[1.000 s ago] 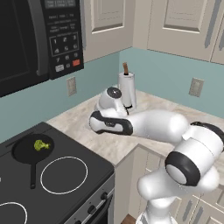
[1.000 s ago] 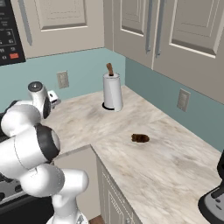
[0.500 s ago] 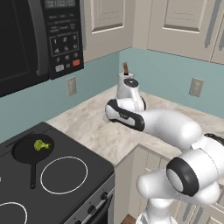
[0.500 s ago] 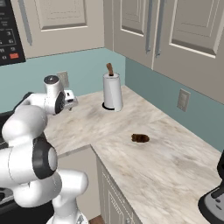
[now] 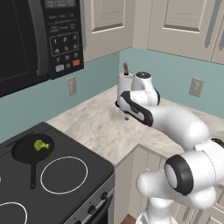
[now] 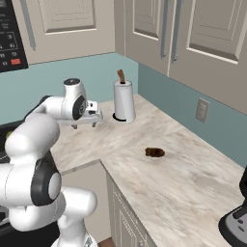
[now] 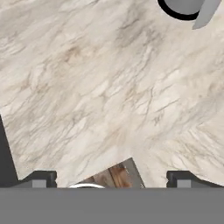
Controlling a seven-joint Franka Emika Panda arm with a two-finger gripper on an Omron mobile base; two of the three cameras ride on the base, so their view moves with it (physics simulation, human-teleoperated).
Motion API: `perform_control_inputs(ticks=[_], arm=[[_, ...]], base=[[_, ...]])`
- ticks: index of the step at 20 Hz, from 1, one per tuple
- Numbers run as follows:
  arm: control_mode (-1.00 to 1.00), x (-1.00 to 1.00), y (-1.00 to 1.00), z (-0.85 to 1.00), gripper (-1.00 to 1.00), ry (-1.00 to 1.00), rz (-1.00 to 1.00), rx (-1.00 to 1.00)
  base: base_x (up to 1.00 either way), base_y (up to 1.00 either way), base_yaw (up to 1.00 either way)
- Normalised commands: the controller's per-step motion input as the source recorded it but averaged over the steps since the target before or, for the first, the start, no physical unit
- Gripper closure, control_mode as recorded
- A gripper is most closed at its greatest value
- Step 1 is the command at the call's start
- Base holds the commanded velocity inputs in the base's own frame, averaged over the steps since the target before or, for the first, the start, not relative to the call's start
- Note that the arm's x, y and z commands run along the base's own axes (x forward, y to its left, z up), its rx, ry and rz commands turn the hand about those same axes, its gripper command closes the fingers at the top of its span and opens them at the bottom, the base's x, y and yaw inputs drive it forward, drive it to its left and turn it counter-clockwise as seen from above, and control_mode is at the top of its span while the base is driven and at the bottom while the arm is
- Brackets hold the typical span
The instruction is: Put the sweet potato and broccoli in the pan. Then turn on the rear right burner and set the heat to medium.
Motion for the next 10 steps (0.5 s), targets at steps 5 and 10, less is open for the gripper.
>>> perform_control_inputs(ticks=[5,10], arm=[[-1.00,-0.36,-0.90,0.00,-1.00,0.13,-0.33,0.00],[-1.00,-0.26,-1.00,0.00,-1.00,0.12,-0.37,0.00]], base=[[0.00,0.00,0.00],[0.00,0.00,0.00]])
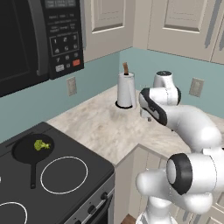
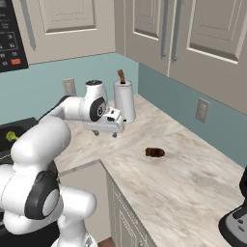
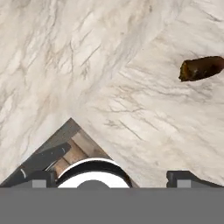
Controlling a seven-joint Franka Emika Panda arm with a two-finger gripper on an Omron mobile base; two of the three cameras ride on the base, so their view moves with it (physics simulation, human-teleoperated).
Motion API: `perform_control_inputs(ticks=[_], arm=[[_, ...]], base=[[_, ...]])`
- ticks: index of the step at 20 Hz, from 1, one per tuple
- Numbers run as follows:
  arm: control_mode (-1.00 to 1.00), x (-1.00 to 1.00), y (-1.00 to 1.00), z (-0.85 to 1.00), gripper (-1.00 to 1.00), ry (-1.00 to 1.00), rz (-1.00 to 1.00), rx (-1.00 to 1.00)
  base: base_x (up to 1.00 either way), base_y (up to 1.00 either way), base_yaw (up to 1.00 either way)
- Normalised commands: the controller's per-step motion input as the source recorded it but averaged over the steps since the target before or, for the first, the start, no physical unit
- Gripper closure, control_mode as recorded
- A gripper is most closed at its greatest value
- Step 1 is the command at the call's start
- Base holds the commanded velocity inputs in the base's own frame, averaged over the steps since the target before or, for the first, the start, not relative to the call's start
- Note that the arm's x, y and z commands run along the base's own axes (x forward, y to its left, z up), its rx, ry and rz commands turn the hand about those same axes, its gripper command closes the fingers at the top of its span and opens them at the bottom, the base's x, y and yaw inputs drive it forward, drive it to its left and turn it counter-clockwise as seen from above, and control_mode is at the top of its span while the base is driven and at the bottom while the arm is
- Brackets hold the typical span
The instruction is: Put the sweet potato and broccoli in the pan. Then turn on the rear right burner and set the heat to medium.
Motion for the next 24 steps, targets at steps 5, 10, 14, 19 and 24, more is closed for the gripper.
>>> perform_control_inputs(ticks=[5,10,14,19,24], arm=[[-1.00,-0.10,-0.97,0.00,-1.00,0.06,-0.47,0.00],[-1.00,0.00,-0.86,0.00,-1.00,0.00,-0.54,0.00],[-1.00,0.00,-0.76,0.00,-1.00,-0.01,-0.54,0.07],[-1.00,0.00,-0.49,-0.09,-1.00,0.00,-0.58,0.04],[-1.00,0.03,-0.10,-0.01,-1.00,-0.13,-0.38,0.03]], base=[[0.00,0.00,0.00],[0.00,0.00,0.00],[0.00,0.00,0.00],[0.00,0.00,0.00],[0.00,0.00,0.00]])
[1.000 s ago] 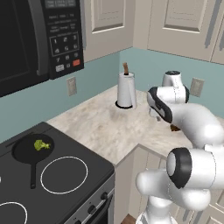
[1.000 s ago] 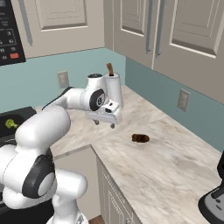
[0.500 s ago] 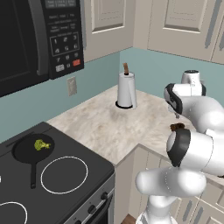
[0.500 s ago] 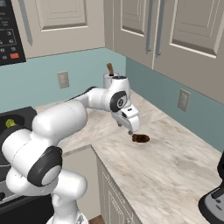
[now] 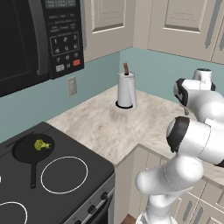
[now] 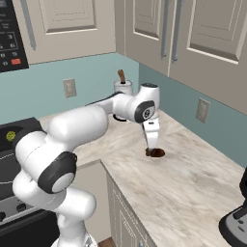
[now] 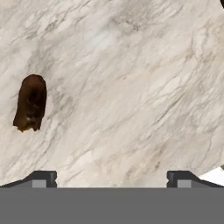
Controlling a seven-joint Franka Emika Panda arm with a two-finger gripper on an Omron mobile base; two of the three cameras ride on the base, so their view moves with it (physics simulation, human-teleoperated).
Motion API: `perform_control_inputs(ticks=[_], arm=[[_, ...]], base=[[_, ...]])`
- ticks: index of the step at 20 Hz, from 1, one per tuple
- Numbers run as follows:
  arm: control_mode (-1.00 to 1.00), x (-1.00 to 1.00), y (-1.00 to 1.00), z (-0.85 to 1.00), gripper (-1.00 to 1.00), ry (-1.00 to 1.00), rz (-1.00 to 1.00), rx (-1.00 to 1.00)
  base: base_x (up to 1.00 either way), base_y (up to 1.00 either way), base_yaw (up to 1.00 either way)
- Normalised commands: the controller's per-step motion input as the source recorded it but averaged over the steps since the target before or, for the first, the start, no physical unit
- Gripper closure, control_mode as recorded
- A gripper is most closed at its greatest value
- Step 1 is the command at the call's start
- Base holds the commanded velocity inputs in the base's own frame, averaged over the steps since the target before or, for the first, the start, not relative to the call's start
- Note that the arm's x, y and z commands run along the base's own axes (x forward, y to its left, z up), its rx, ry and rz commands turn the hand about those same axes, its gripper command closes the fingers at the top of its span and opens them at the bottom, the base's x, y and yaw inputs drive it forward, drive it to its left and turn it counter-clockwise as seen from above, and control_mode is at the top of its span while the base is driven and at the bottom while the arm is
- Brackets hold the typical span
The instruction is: Put the sweet potato and broccoli in the pan. Then turn on the rear right burner and set the heat to medium.
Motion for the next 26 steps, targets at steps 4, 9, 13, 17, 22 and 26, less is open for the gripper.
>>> perform_control_inputs(ticks=[4,9,13,17,22,26], arm=[[-1.00,0.16,0.00,0.00,-1.00,-0.04,-0.01,0.00],[-1.00,0.37,0.00,-0.24,-1.00,0.00,0.00,0.00],[-1.00,0.64,-0.01,-0.57,-1.00,0.00,0.00,0.01],[-1.00,0.52,-0.05,-0.42,-1.00,0.00,0.00,0.01],[-1.00,0.33,-0.27,-0.13,-1.00,0.00,0.00,0.00],[-1.00,0.43,-0.30,-0.04,-1.00,0.00,0.00,0.00]], base=[[0.00,0.00,0.00],[0.00,0.00,0.00],[0.00,0.00,0.00],[0.00,0.00,0.00],[0.00,0.00,0.00],[0.00,0.00,0.00]])
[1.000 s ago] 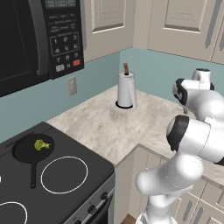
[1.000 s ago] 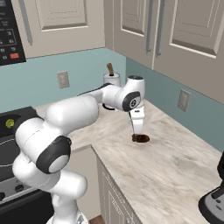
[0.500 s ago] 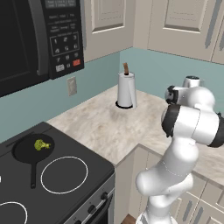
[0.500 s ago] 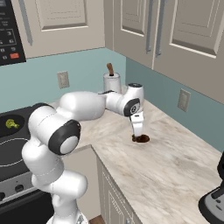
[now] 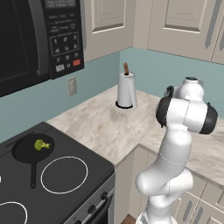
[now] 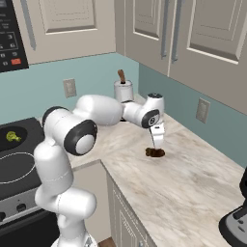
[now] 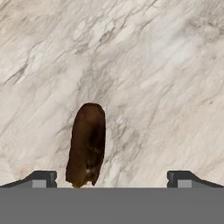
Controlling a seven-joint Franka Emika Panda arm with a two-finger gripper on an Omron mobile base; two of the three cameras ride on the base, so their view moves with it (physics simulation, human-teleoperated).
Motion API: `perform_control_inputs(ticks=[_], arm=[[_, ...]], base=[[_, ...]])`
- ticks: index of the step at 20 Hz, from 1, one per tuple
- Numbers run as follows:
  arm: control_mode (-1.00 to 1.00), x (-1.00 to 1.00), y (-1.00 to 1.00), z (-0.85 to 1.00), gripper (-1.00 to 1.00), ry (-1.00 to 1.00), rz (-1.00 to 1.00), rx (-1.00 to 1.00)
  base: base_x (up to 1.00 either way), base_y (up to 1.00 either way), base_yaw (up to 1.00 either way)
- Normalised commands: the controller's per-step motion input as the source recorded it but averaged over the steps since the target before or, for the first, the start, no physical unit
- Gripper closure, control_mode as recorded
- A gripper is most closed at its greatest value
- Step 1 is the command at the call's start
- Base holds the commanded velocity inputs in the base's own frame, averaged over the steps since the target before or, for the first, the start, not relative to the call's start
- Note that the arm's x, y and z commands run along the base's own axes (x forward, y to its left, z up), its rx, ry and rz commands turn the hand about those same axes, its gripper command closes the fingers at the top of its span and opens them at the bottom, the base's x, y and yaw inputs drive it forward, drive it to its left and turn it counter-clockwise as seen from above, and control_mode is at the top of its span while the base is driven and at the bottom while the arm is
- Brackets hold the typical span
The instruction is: Put the sweet potato and broccoli in the pan. Then turn on the rear right burner and set the heat to medium.
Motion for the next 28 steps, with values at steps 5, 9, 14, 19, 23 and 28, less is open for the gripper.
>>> perform_control_inputs(ticks=[5,9,14,19,23,28], arm=[[-1.00,0.33,-0.10,0.00,-1.00,0.00,0.00,0.01],[-1.00,0.23,-0.03,0.00,-1.00,0.00,0.00,0.00],[-1.00,0.01,0.00,-0.22,-1.00,0.01,0.00,0.00],[-1.00,-0.18,0.02,-0.43,-1.00,0.02,0.00,0.02],[-1.00,0.00,0.08,-0.37,-1.00,0.00,0.00,0.00],[-1.00,0.02,0.14,-0.24,-1.00,0.00,-0.01,0.00]], base=[[0.00,0.00,0.00],[0.00,0.00,0.00],[0.00,0.00,0.00],[0.00,0.00,0.00],[0.00,0.00,0.00],[0.00,0.00,0.00]])
